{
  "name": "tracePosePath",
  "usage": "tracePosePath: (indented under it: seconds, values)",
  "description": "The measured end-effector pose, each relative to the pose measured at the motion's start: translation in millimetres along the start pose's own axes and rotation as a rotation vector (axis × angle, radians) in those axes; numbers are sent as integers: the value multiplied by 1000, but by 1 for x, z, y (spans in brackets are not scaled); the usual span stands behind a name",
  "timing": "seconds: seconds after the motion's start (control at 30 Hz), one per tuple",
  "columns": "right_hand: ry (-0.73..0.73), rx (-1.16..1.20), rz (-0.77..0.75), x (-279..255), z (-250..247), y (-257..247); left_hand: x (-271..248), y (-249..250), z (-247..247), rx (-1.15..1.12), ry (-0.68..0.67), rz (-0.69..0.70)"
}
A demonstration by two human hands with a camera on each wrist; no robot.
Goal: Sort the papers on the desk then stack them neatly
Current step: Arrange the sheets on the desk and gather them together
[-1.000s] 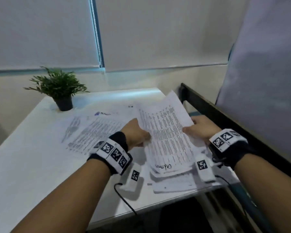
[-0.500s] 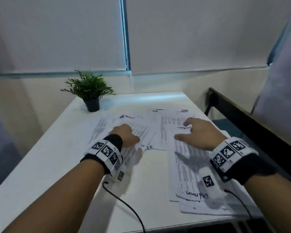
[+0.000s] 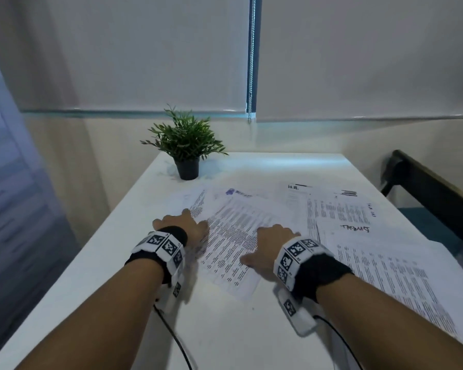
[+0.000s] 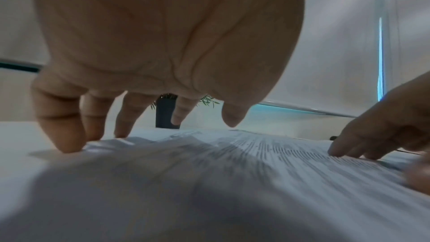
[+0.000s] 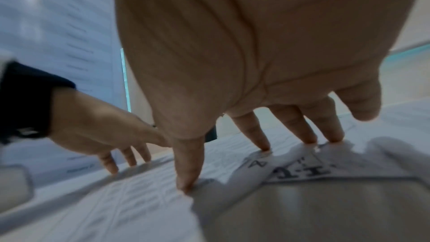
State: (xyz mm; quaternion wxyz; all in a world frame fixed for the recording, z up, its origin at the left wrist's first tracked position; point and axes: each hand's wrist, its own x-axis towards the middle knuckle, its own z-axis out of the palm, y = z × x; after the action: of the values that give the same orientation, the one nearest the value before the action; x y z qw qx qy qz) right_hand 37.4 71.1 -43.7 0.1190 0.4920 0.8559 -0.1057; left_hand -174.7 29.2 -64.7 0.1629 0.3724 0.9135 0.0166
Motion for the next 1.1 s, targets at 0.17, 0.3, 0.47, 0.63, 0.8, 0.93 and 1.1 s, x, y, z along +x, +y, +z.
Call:
tracePosePath:
  seconds: [0.17,0.3,0.47,0.63,0.8,0.93,1.1]
  values:
    - [-59,29,-105,9,-1,-10,22,1,-5,-6,10,-65]
    - [-57,44,-145,13,-1,-8,22,3,-10,-84,-40,-63]
    - [0,26,-160,12,6,-4,14,4,-15,-259,-27,-85]
    - [47,25,-172,0,5,-2,4,-4,-24,-541,61,-97]
    - [77,177,-166,-9,-8,3,-5,-29,-31,-608,102,6]
    - [94,429,-165,-20,-24,9,-24,-48,-35,-621,175,206]
    - [135,580,-134,-39,-31,13,-54,-72,-54,-845,242,388]
